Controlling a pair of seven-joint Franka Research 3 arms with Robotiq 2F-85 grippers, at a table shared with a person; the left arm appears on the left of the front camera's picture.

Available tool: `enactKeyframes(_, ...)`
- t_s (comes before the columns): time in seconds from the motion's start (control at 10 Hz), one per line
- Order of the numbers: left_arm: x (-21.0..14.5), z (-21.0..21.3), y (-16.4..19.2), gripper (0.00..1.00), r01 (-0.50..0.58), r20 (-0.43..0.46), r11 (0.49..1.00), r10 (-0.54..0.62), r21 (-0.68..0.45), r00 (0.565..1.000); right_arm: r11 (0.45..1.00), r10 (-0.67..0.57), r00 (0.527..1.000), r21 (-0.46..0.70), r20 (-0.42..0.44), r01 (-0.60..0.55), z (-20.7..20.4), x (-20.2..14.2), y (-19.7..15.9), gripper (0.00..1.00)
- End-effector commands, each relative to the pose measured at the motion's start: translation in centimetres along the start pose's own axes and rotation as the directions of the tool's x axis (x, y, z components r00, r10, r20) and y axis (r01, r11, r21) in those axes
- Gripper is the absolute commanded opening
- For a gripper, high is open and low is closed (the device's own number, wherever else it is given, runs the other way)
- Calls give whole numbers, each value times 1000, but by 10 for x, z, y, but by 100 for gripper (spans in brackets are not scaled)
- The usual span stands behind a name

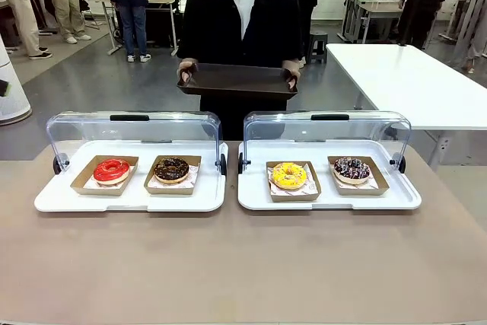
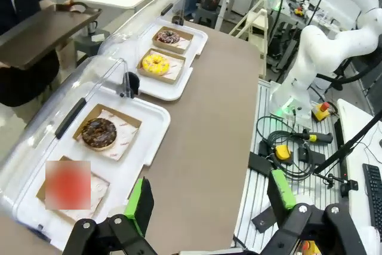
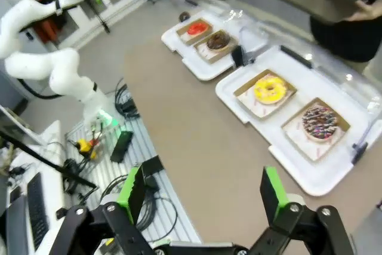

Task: Provide the desired donut to the person.
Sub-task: Pick up and lift the Paper togo box containing the Donut pointed at by the person.

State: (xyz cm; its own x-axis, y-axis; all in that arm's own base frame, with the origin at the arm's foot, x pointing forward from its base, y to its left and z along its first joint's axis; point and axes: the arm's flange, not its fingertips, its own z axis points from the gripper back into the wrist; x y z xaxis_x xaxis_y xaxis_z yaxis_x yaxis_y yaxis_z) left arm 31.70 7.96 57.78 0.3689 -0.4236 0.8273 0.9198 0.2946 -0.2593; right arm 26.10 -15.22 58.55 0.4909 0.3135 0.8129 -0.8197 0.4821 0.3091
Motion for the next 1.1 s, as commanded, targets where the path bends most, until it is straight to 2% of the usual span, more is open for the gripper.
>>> enactKeyframes(0.0,0,11,2,100,21,-20,1000,-21,18,1000,1000,5,997,-9,72,-5,10,-14,-15,100)
enactKeyframes(0.2,-5,21,0,100,25,-45,999,-23,42,999,1000,-2,998,-25,70,4,31,-26,-14,100)
enactKeyframes(0.5,-12,35,-1,100,39,-73,997,-34,70,997,1000,29,999,-4,14,-28,37,-30,-6,100)
enactKeyframes(0.8,-20,49,-3,100,76,-96,997,-74,16,993,999,53,998,10,-14,-53,35,-24,0,100)
enactKeyframes(1.0,-26,53,0,100,51,-111,999,-50,3,993,998,57,998,13,-17,-57,33,-23,1,100)
